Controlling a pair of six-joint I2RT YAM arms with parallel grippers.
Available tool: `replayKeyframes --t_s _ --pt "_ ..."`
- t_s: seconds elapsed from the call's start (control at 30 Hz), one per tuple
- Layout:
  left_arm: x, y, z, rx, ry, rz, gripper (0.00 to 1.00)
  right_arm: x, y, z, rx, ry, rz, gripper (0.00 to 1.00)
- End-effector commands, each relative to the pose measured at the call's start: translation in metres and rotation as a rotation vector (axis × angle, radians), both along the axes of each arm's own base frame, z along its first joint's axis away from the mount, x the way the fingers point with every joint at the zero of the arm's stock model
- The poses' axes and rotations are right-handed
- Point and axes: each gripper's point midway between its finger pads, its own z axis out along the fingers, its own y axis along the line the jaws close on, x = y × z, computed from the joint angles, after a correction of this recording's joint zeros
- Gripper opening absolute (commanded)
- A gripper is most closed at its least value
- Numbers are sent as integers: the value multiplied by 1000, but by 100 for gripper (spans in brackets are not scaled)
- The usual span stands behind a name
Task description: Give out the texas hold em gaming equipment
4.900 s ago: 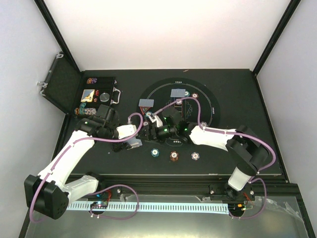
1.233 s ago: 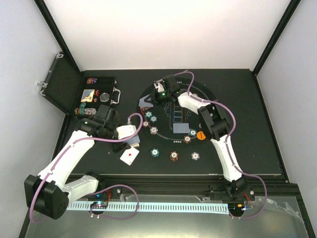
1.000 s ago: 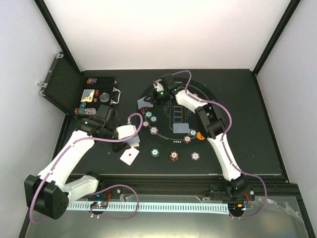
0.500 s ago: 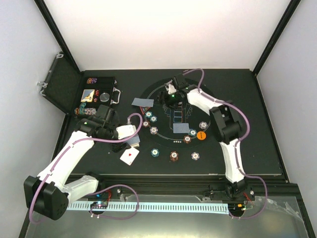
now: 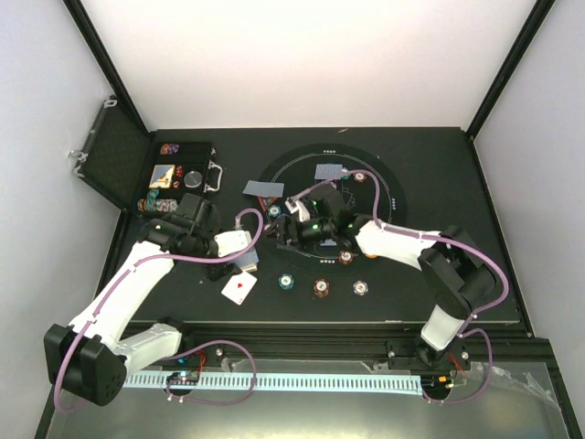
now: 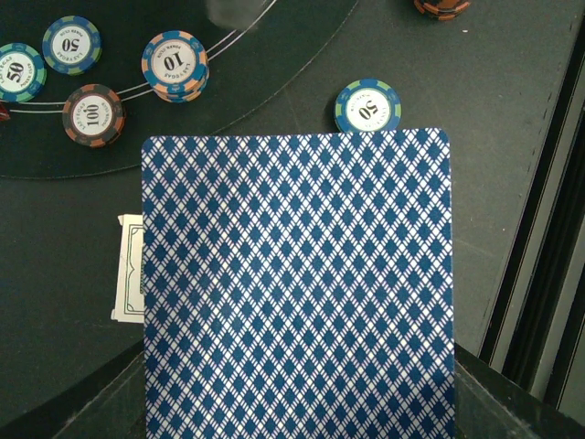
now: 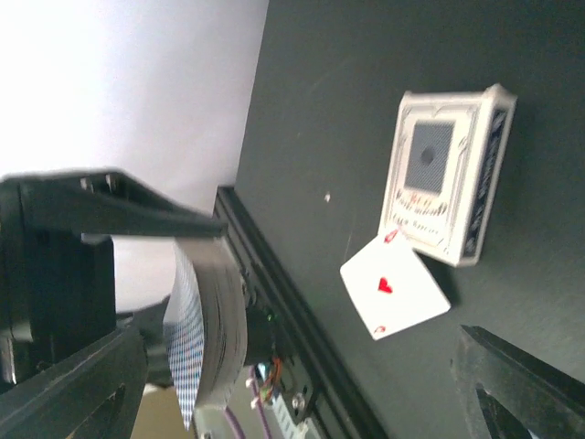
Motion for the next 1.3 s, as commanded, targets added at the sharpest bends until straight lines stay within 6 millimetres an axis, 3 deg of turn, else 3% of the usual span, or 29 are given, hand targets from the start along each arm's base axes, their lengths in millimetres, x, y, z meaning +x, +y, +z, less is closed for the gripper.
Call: replayKeyframes --t_s 0.0,0.33,0.67,0.77,0.93,1.27 --pt "9 -7 16 -46 -34 4 1 -24 18 31 142 -15 42 93" --pt "9 -6 17 -44 -37 5 1 -53 52 24 174 39 124 87" --pt "9 -5 19 -41 -40 4 2 -58 80 21 211 79 161 74" --pt "9 -5 18 -41 -38 5 2 -59 85 12 204 105 170 71" --pt "8 -4 18 -35 -44 3 2 -52 78 -11 160 147 137 62" --pt "9 -5 19 -36 -47 1 1 -38 38 -32 98 158 66 45"
